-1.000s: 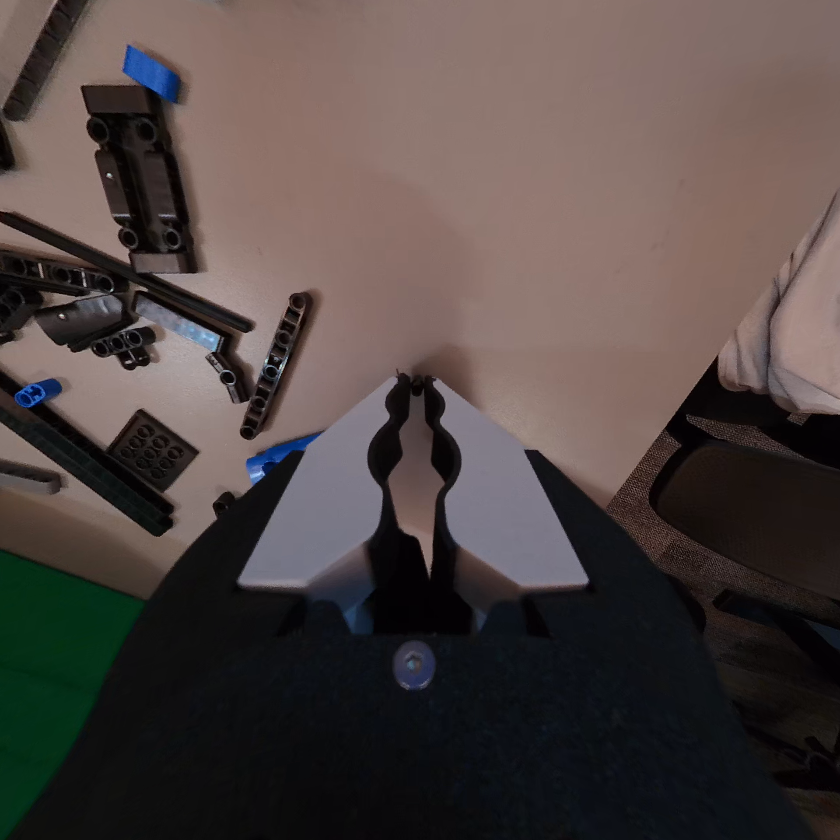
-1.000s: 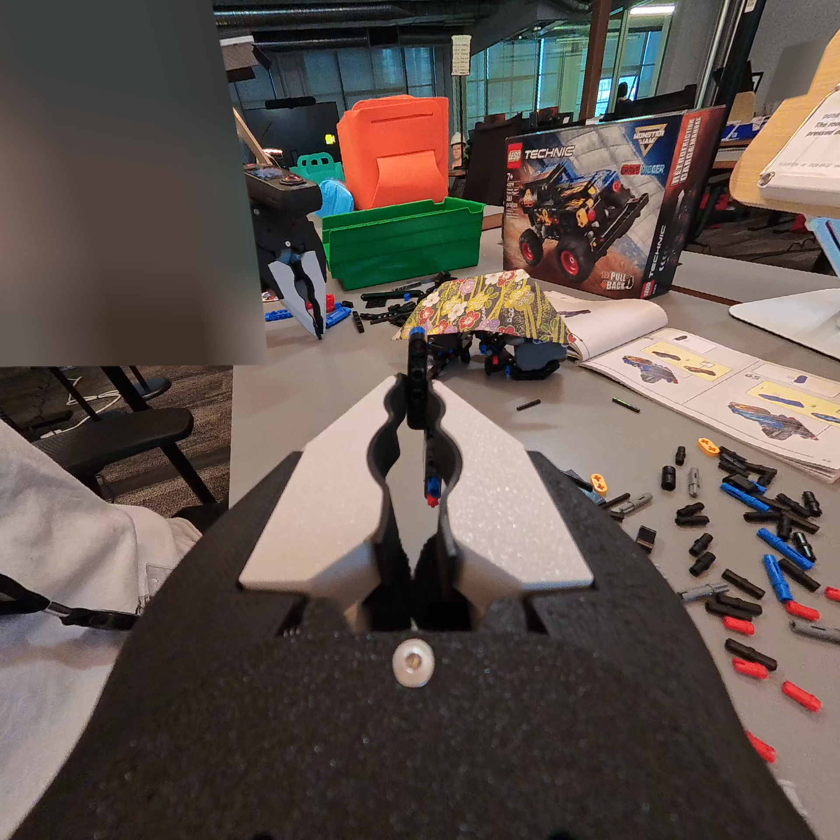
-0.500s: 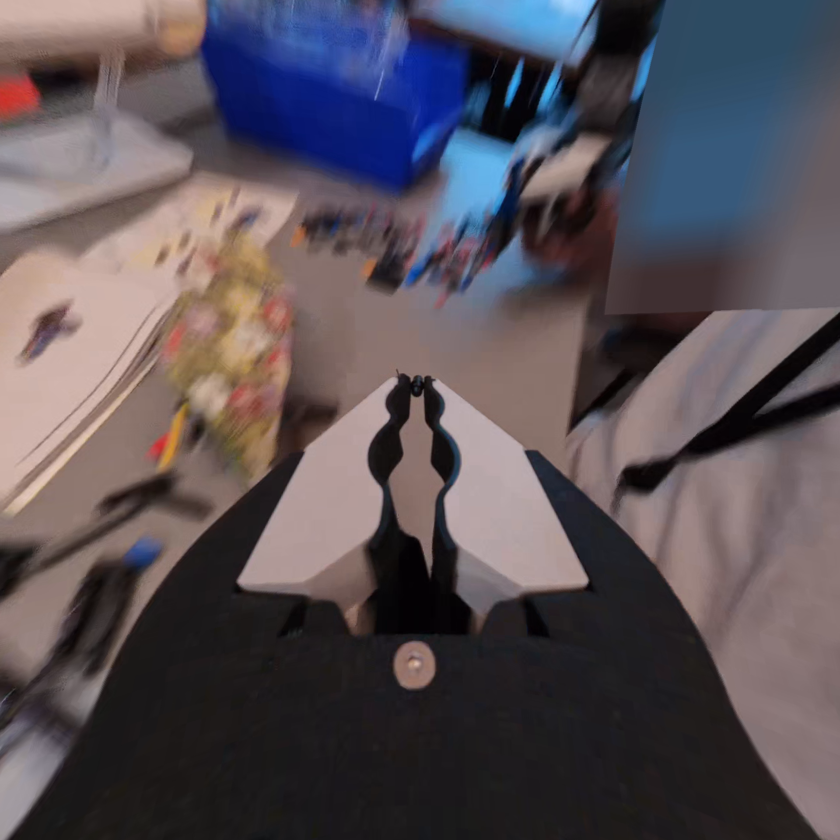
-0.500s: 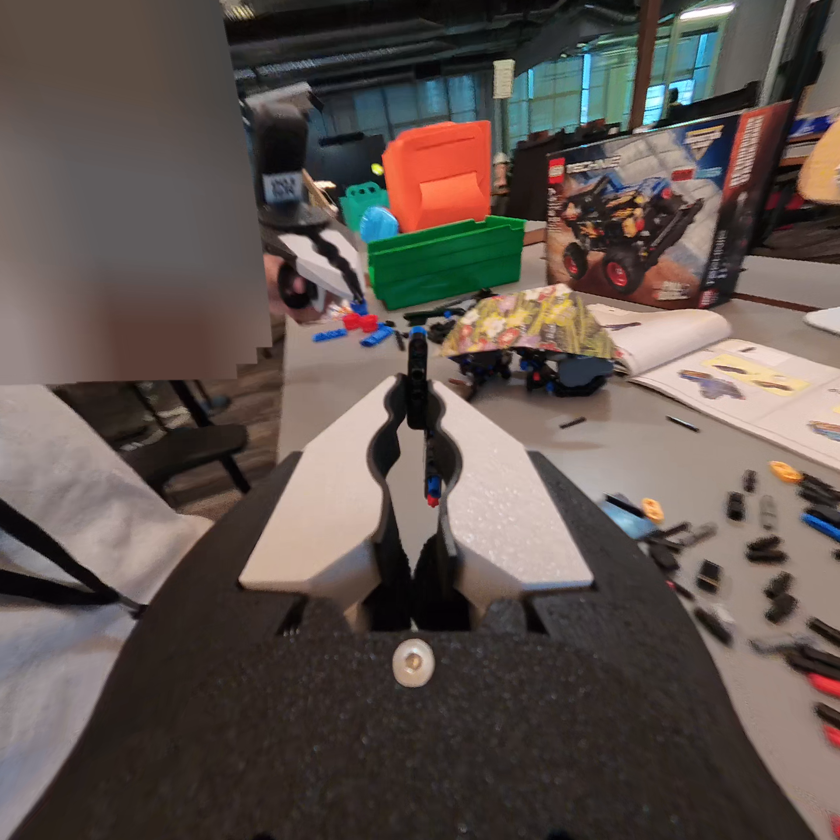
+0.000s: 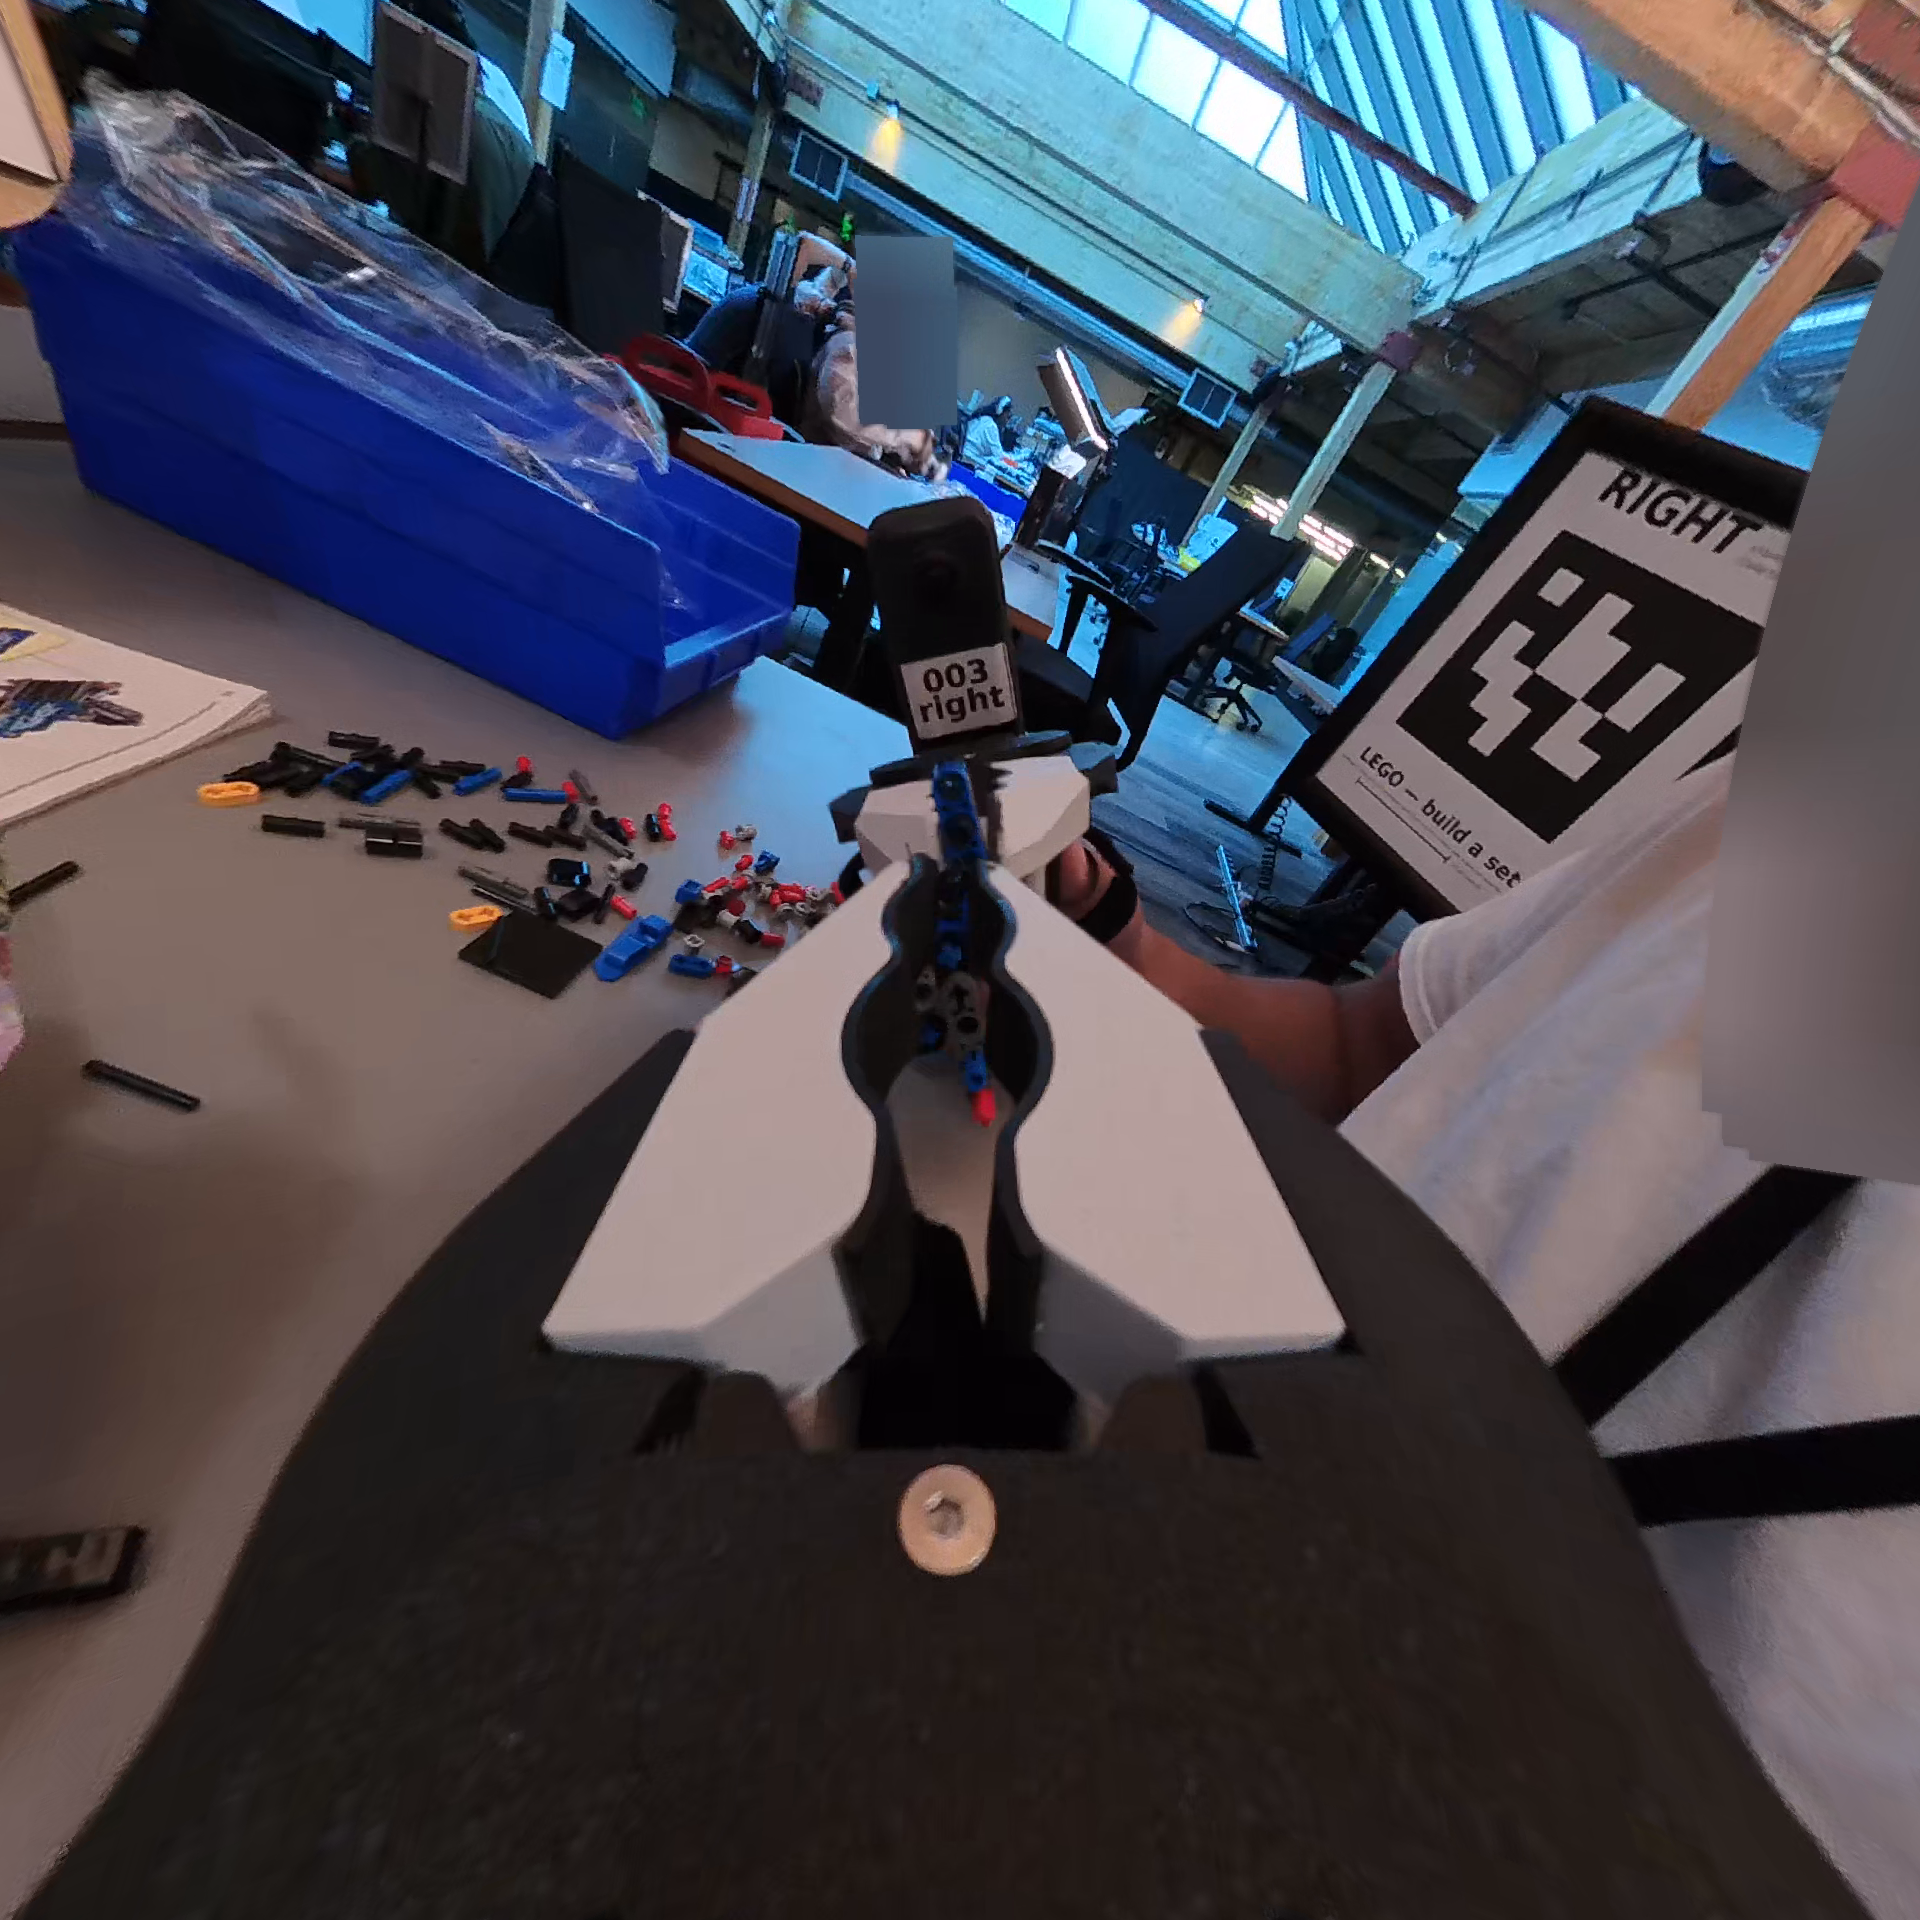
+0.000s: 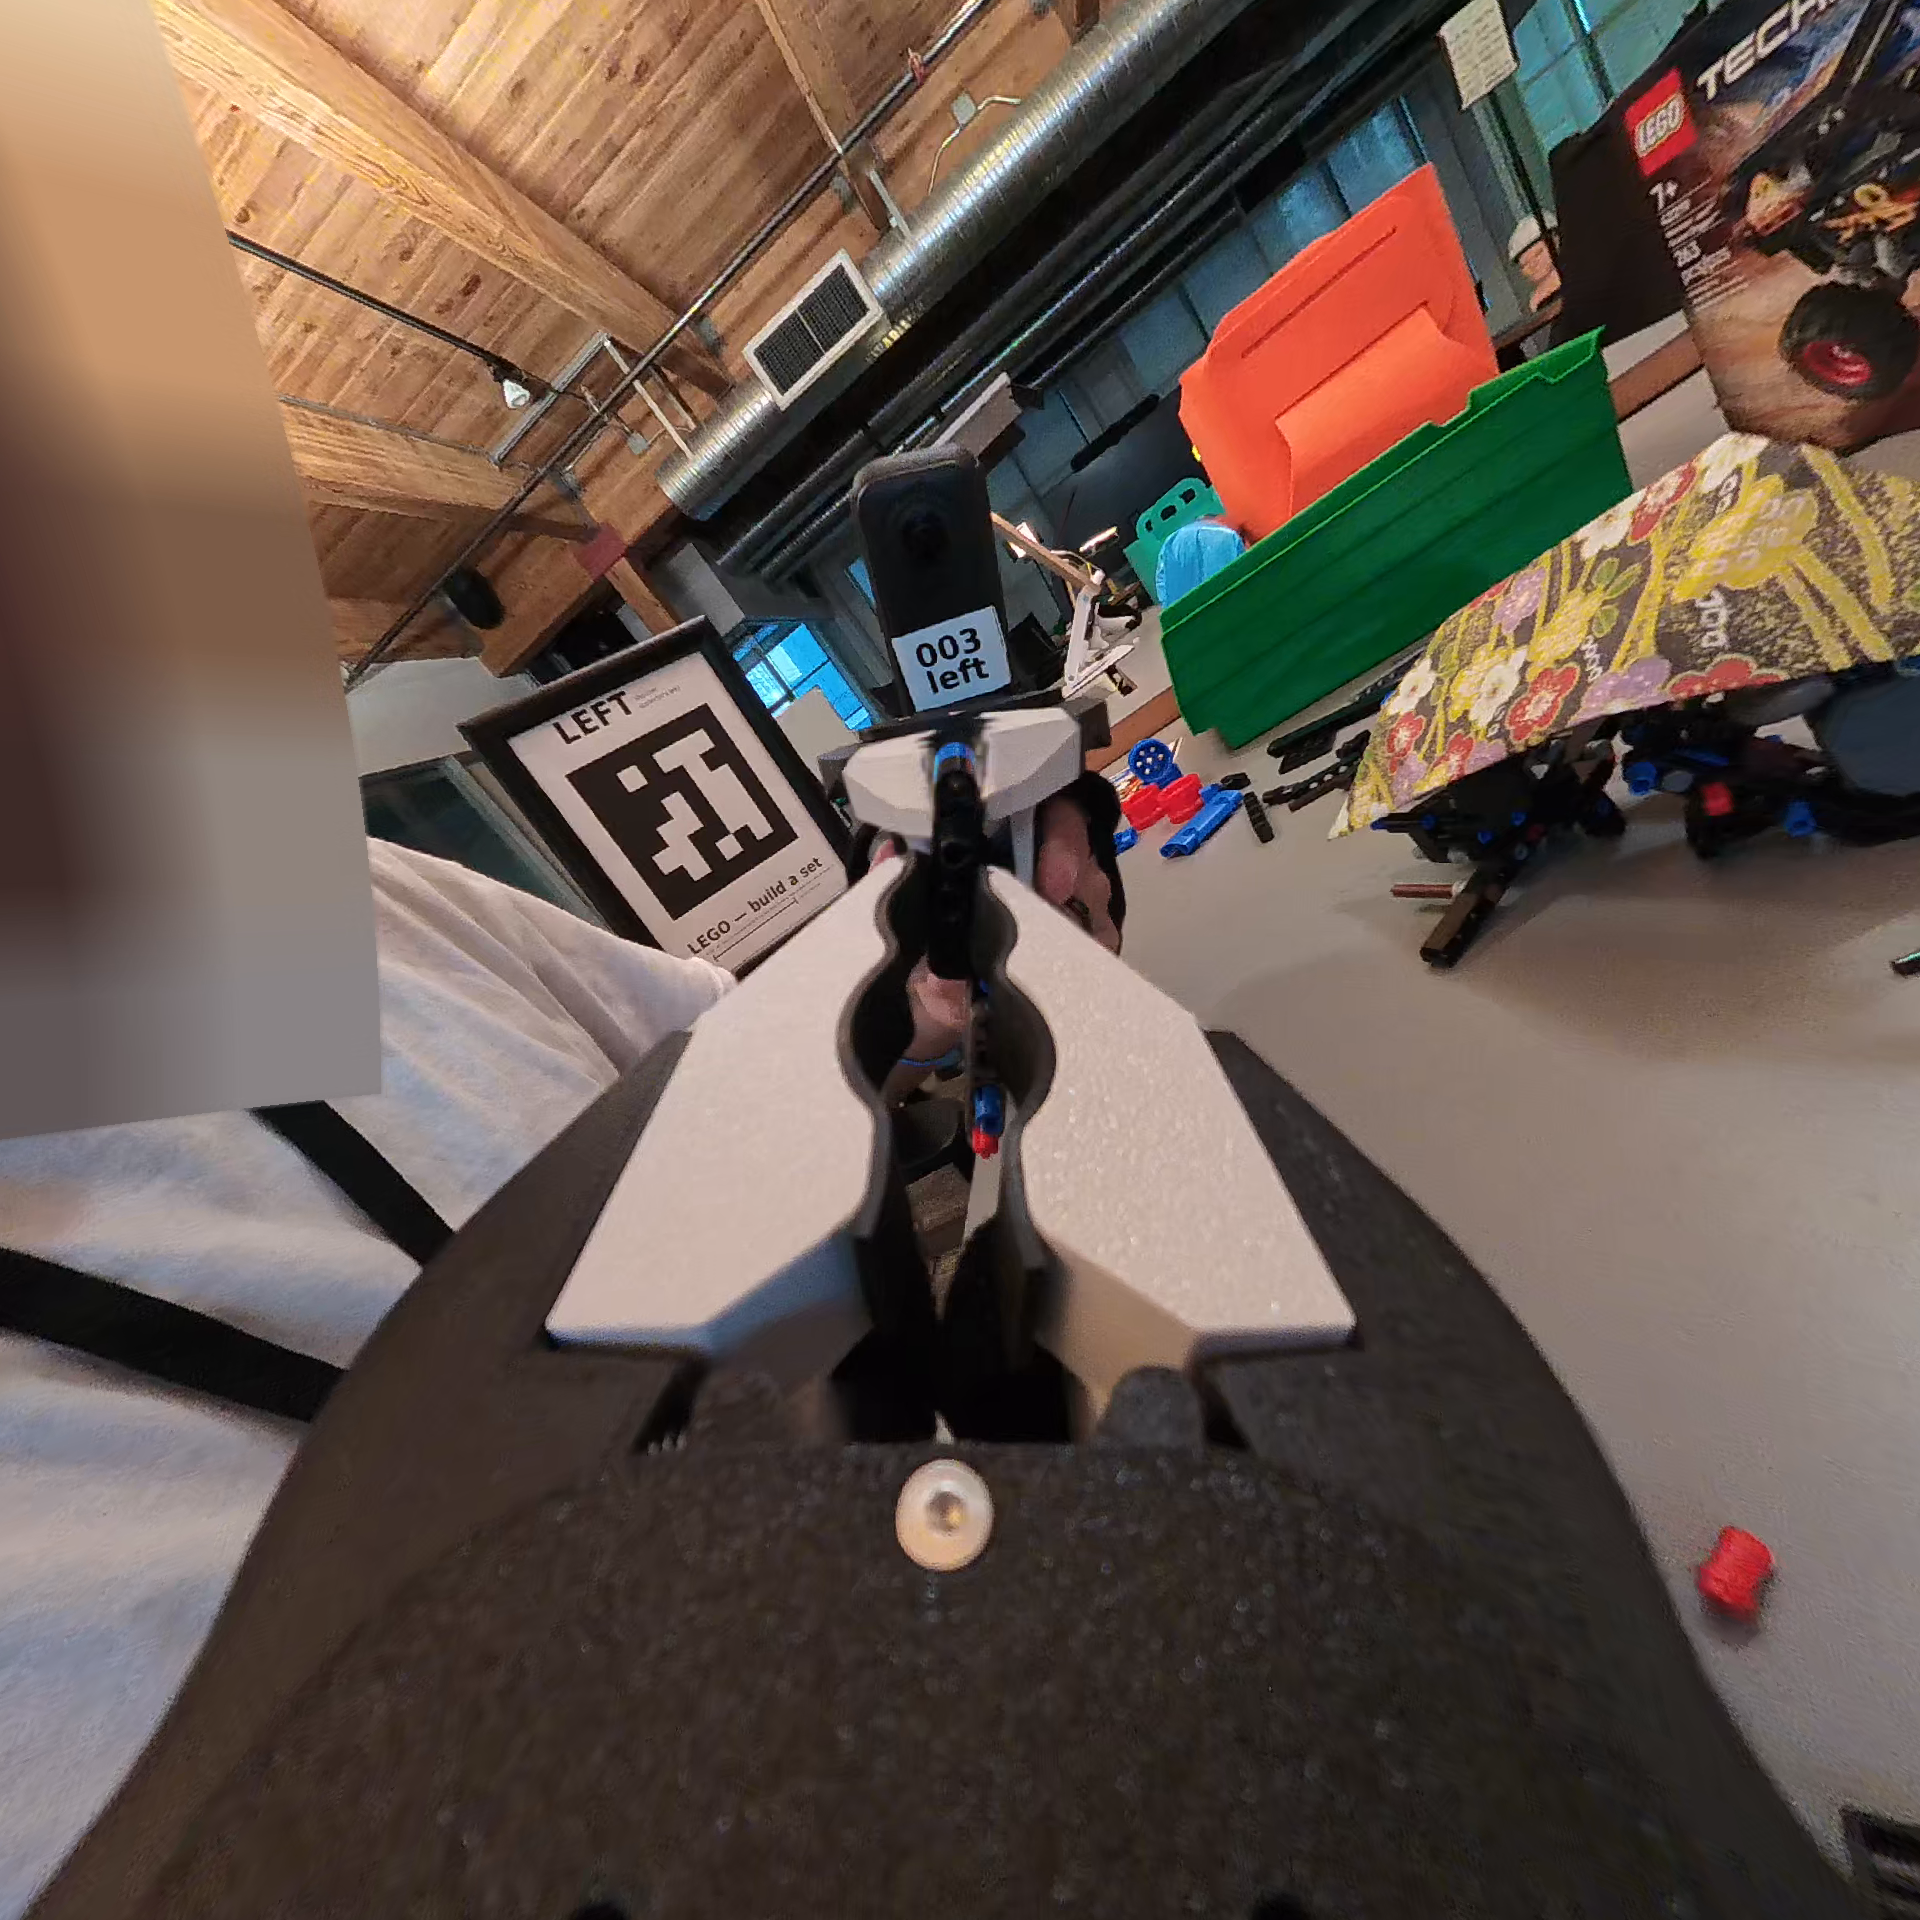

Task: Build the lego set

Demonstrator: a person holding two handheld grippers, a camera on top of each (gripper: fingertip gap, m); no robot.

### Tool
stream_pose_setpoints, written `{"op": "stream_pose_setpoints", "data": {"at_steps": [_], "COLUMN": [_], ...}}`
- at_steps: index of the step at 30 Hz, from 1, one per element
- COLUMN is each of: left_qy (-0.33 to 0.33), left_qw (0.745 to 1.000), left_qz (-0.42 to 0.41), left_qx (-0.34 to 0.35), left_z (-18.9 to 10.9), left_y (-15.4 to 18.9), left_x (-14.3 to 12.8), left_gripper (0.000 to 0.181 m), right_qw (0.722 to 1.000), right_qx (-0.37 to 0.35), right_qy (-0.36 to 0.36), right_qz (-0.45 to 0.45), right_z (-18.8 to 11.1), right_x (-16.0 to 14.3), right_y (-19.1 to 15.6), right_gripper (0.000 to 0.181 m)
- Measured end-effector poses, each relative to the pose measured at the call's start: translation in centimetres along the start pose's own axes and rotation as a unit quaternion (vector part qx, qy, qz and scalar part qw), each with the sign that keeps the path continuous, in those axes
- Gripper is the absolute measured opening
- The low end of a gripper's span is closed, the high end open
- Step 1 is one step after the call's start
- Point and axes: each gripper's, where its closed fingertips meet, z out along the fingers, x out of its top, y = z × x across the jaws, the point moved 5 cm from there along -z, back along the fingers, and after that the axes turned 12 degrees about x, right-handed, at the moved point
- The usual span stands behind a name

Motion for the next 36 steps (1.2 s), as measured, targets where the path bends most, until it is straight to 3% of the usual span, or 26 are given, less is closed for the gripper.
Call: {"op": "stream_pose_setpoints", "data": {"at_steps": [9,16,27,36], "left_qy": [0.049,0.017,-0.113,-0.115], "left_qw": [0.999,1.0,0.993,0.993], "left_qz": [-0.018,-0.015,0.017,-0.001], "left_qx": [0.006,-0.008,-0.022,-0.034], "left_z": [0.2,0.5,-0.4,-0.3], "left_y": [-0.4,-0.4,-0.3,-0.3], "left_x": [-0.5,-0.9,-1.7,-2.4], "left_gripper": [0.002,0.003,0.002,0.001], "right_qw": [1.0,1.0,0.994,0.994], "right_qx": [-0.006,-0.017,-0.042,-0.038], "right_qy": [0.009,-0.003,-0.095,-0.096], "right_qz": [0.011,0.0,-0.04,-0.03], "right_z": [0.3,0.1,0.4,0.7], "right_x": [-0.1,-0.1,-1.7,-2.0], "right_y": [0.6,0.7,0.5,0.5], "right_gripper": [0.006,0.006,0.006,0.006]}}
